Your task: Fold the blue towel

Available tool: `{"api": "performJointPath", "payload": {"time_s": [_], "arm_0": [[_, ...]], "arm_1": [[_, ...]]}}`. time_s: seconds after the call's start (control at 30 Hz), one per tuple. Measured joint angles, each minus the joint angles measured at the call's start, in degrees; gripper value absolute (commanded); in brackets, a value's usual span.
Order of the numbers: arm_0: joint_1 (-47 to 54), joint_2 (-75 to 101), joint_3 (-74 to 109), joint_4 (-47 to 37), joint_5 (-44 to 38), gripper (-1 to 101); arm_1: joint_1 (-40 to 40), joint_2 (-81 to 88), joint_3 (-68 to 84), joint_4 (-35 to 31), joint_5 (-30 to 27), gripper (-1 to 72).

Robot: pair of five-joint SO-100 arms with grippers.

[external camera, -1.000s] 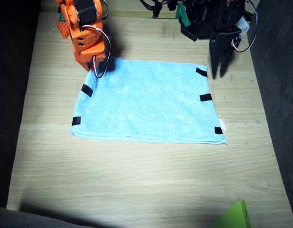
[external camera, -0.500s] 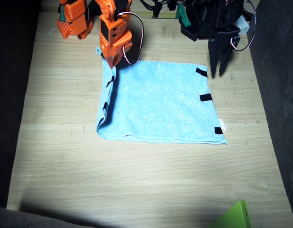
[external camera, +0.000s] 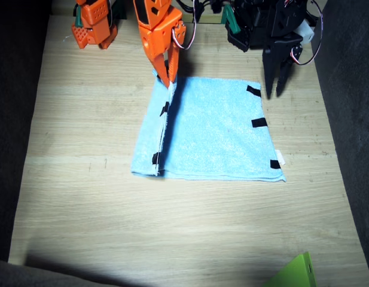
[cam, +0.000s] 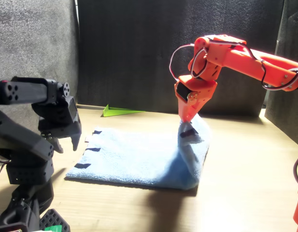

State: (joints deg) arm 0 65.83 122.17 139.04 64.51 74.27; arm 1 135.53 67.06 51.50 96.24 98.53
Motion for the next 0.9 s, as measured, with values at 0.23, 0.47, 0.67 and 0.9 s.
{"api": "performJointPath", "payload": {"time_s": [0.23, 0.47, 0.67, 0.9], "arm_0": [[0.00, -0.26, 0.00, -0.09, 0.00, 18], [0.00, -0.18, 0.00, -0.09, 0.35, 18], [-0.18, 0.44, 0.26, -0.09, 0.35, 19], [-0.09, 0.26, 0.26, 0.26, 0.35, 19]], "arm_1": [[6.15, -6.50, 0.00, -0.88, -0.18, 0.0], [12.22, -11.51, 0.00, -1.67, -1.14, 0.5], [13.71, -13.01, 0.00, -2.99, -2.11, 10.6], [11.60, -19.16, -11.25, 1.32, -3.96, 16.5]]}}
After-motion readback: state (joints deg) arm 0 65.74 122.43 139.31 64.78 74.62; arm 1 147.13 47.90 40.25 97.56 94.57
